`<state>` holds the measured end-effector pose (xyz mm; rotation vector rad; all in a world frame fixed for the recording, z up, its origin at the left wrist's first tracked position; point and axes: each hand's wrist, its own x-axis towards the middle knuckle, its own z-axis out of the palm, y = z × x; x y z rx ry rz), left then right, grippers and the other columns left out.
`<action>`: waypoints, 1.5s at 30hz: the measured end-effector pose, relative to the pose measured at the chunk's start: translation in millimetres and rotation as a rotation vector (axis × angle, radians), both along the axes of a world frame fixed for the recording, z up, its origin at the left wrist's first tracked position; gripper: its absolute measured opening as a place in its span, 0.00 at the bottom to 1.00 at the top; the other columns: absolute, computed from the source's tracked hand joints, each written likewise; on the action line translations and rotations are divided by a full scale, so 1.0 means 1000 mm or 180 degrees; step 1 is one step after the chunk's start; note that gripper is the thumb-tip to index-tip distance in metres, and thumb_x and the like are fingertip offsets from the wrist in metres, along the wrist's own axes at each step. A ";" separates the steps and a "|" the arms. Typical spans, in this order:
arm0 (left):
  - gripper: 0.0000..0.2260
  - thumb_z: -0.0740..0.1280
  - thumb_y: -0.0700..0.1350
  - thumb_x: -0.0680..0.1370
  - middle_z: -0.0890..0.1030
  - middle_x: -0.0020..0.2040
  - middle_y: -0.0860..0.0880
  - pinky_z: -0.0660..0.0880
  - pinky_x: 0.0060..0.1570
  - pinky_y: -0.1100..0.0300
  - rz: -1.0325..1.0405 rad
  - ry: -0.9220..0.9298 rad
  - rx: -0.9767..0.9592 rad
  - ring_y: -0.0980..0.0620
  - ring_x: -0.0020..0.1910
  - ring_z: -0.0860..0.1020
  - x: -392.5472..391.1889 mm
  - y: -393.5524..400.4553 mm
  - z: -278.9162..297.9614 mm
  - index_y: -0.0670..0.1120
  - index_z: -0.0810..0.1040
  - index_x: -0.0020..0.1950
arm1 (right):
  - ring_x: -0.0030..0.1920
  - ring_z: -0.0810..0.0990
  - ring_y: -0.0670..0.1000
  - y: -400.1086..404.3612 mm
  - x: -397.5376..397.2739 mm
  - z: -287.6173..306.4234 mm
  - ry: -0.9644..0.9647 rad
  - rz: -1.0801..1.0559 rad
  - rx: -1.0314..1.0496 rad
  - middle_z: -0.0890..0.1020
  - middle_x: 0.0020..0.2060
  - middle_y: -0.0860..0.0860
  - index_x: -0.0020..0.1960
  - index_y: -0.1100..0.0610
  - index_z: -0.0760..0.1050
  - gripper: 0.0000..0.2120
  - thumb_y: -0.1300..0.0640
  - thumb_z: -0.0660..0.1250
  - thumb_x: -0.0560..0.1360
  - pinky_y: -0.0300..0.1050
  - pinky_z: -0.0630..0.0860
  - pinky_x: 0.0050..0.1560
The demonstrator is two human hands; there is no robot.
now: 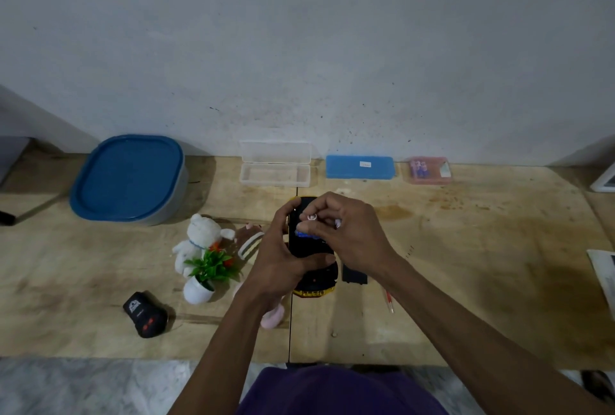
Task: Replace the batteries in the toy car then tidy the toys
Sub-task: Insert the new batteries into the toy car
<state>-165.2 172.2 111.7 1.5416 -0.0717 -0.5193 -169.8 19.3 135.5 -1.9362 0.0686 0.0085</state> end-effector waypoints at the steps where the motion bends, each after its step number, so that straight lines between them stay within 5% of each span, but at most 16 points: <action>1: 0.41 0.79 0.28 0.66 0.81 0.62 0.51 0.81 0.46 0.59 -0.0013 0.0013 -0.0017 0.52 0.56 0.84 0.001 0.000 0.000 0.58 0.69 0.71 | 0.43 0.85 0.41 0.000 0.001 -0.001 0.0009 0.0063 -0.0010 0.87 0.41 0.47 0.47 0.56 0.82 0.08 0.57 0.78 0.71 0.36 0.80 0.46; 5: 0.44 0.79 0.28 0.66 0.80 0.64 0.47 0.82 0.48 0.57 -0.0044 0.0128 -0.0049 0.50 0.57 0.84 0.004 0.003 -0.001 0.54 0.66 0.75 | 0.41 0.84 0.41 -0.002 0.003 -0.006 -0.0082 0.0241 -0.0095 0.86 0.39 0.47 0.46 0.55 0.83 0.09 0.56 0.80 0.68 0.31 0.76 0.42; 10: 0.46 0.80 0.29 0.65 0.77 0.68 0.49 0.83 0.53 0.55 -0.0092 0.0113 0.0038 0.48 0.61 0.81 0.003 0.007 -0.003 0.53 0.64 0.76 | 0.41 0.77 0.37 -0.006 0.003 -0.008 -0.0621 0.0739 -0.0995 0.81 0.37 0.37 0.53 0.54 0.86 0.12 0.55 0.78 0.71 0.27 0.68 0.42; 14: 0.47 0.80 0.28 0.64 0.75 0.68 0.50 0.83 0.53 0.52 -0.0126 0.0151 0.0045 0.46 0.61 0.81 0.001 0.010 -0.005 0.54 0.65 0.76 | 0.49 0.79 0.51 -0.011 0.006 -0.002 -0.0668 0.1293 -0.1421 0.85 0.48 0.52 0.57 0.55 0.84 0.12 0.55 0.72 0.75 0.43 0.73 0.47; 21: 0.49 0.85 0.39 0.57 0.77 0.68 0.49 0.80 0.58 0.42 -0.0174 0.0137 0.0183 0.45 0.63 0.80 0.002 0.007 -0.007 0.60 0.68 0.74 | 0.47 0.80 0.56 0.001 0.007 0.001 -0.0824 0.1743 -0.2133 0.84 0.45 0.54 0.49 0.59 0.86 0.15 0.55 0.62 0.77 0.58 0.79 0.39; 32: 0.48 0.83 0.31 0.61 0.75 0.69 0.50 0.83 0.52 0.56 -0.0103 0.0067 0.0172 0.53 0.61 0.81 -0.003 0.009 -0.003 0.56 0.68 0.75 | 0.44 0.81 0.57 0.001 0.000 0.005 -0.0869 0.1804 -0.2426 0.81 0.44 0.57 0.50 0.61 0.85 0.09 0.59 0.67 0.77 0.52 0.79 0.36; 34: 0.48 0.82 0.29 0.61 0.76 0.67 0.50 0.81 0.47 0.63 -0.0111 0.0057 0.0168 0.59 0.58 0.81 -0.004 0.009 -0.001 0.54 0.68 0.75 | 0.45 0.80 0.51 0.000 0.001 0.011 -0.0492 0.1573 -0.2003 0.82 0.45 0.53 0.53 0.59 0.85 0.08 0.58 0.68 0.78 0.44 0.75 0.43; 37: 0.47 0.79 0.25 0.62 0.80 0.65 0.47 0.83 0.49 0.57 -0.0044 0.0226 -0.0010 0.51 0.56 0.84 -0.005 0.012 -0.001 0.50 0.67 0.76 | 0.47 0.81 0.39 -0.003 0.001 0.024 0.0137 0.0886 -0.1045 0.83 0.48 0.45 0.59 0.53 0.82 0.12 0.62 0.70 0.76 0.29 0.76 0.48; 41: 0.47 0.78 0.24 0.63 0.81 0.63 0.47 0.83 0.51 0.51 -0.0036 0.0283 -0.0112 0.46 0.56 0.84 -0.007 0.011 0.000 0.50 0.67 0.76 | 0.53 0.85 0.49 -0.009 -0.002 0.029 0.1140 0.0501 0.0835 0.85 0.54 0.57 0.61 0.63 0.79 0.18 0.76 0.67 0.74 0.42 0.83 0.53; 45: 0.47 0.78 0.24 0.63 0.79 0.63 0.50 0.82 0.44 0.59 -0.0034 0.0240 -0.0085 0.53 0.52 0.85 -0.009 0.009 0.006 0.51 0.66 0.76 | 0.54 0.86 0.54 -0.009 -0.009 0.025 0.1277 -0.0127 0.1789 0.85 0.53 0.60 0.60 0.65 0.79 0.13 0.72 0.67 0.77 0.43 0.84 0.45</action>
